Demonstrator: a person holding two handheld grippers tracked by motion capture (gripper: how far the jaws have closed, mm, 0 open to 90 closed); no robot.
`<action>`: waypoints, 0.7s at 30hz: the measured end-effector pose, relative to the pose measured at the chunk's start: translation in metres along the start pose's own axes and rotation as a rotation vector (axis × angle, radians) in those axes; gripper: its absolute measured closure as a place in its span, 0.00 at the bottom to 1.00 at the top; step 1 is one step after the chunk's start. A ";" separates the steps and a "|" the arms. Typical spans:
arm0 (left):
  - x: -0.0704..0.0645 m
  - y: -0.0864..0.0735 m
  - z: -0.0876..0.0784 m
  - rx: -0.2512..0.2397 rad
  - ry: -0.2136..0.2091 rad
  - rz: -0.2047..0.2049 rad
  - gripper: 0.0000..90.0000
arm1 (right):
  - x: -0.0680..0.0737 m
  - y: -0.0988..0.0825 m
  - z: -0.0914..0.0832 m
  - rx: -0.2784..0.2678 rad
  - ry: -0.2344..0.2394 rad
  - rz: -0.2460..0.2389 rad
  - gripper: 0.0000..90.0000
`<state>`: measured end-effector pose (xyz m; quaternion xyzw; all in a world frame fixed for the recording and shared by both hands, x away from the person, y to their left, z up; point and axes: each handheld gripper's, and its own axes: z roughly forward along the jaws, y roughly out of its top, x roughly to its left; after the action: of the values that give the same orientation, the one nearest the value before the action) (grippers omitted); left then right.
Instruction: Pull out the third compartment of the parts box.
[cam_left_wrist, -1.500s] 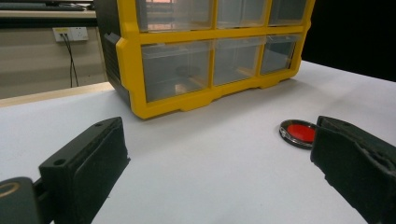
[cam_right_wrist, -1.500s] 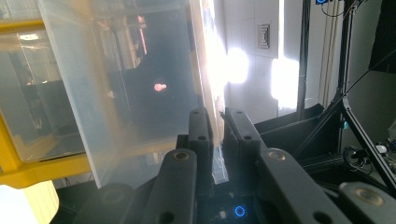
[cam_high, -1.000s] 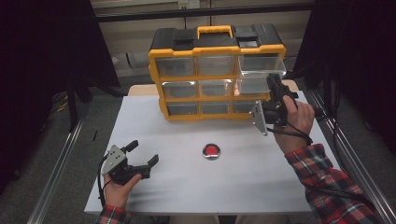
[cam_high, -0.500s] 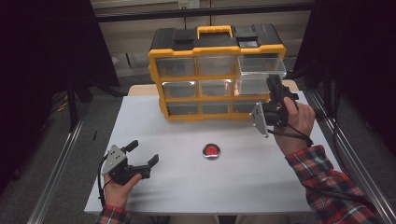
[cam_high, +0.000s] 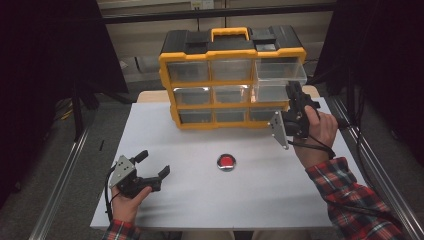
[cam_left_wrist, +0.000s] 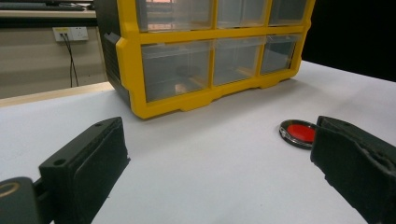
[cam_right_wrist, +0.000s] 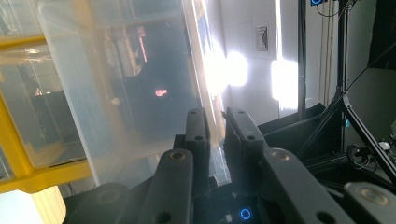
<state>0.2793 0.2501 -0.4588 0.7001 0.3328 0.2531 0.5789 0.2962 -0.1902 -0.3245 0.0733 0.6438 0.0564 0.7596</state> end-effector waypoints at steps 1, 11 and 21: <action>0.000 0.000 0.000 -0.001 -0.006 -0.005 0.04 | 0.000 0.000 0.000 -0.001 -0.001 -0.008 0.89; 0.000 0.000 0.000 0.001 -0.006 -0.006 0.04 | 0.004 0.000 -0.004 -0.010 0.001 0.094 0.85; 0.000 0.000 0.001 -0.002 -0.013 -0.009 0.04 | 0.011 -0.005 -0.010 -0.009 0.022 0.310 0.75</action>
<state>0.2793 0.2494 -0.4592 0.6997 0.3320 0.2460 0.5828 0.2877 -0.1924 -0.3381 0.1678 0.6328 0.1764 0.7351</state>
